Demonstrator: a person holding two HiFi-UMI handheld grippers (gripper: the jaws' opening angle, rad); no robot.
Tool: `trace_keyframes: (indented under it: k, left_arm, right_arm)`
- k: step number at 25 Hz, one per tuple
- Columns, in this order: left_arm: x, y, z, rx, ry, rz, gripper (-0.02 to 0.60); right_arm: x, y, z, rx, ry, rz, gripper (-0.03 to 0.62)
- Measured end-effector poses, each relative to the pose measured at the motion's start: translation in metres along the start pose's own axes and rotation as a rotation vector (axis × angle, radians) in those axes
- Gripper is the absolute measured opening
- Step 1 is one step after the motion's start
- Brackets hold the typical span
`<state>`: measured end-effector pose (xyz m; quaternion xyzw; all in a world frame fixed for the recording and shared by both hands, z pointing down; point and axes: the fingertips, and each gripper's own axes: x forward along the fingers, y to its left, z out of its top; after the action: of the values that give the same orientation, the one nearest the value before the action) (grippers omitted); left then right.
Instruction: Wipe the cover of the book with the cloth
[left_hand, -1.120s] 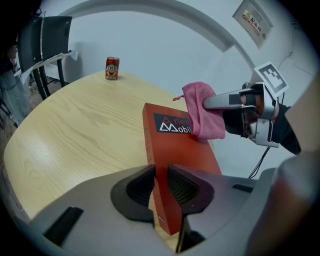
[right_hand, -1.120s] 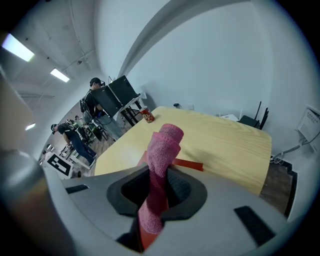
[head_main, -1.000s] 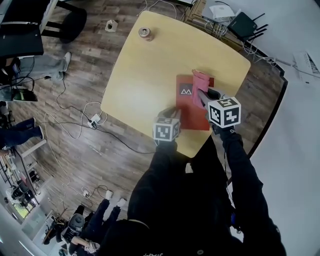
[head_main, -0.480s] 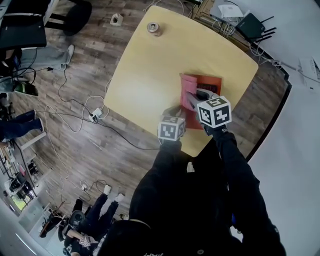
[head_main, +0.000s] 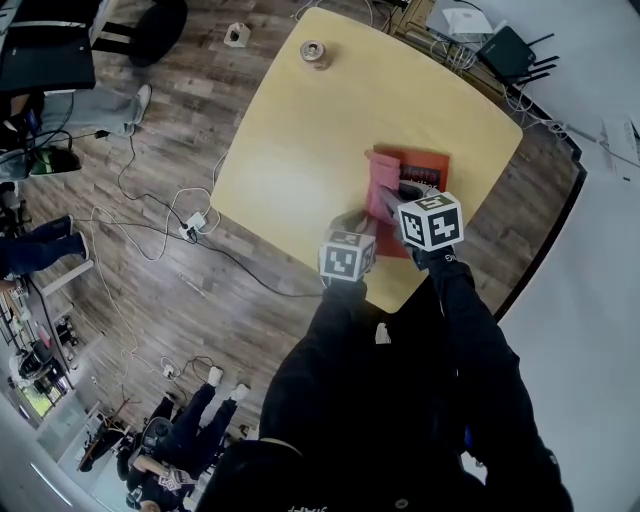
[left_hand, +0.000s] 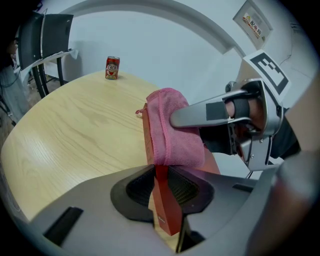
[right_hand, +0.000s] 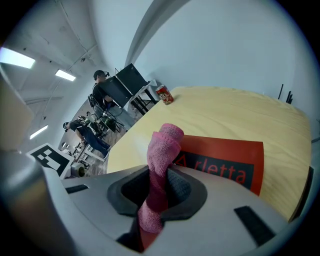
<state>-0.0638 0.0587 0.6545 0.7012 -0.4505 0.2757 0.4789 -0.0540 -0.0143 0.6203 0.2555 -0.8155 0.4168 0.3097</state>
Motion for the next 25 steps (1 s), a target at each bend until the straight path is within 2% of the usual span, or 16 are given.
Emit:
trace_keyframes:
  k: [25]
  left_arm:
    - [0.0, 0.001, -0.001, 0.011, 0.002, 0.011, 0.106]
  right_arm:
    - [-0.027, -0.044, -0.021, 0.051, 0.002, -0.09, 0.077]
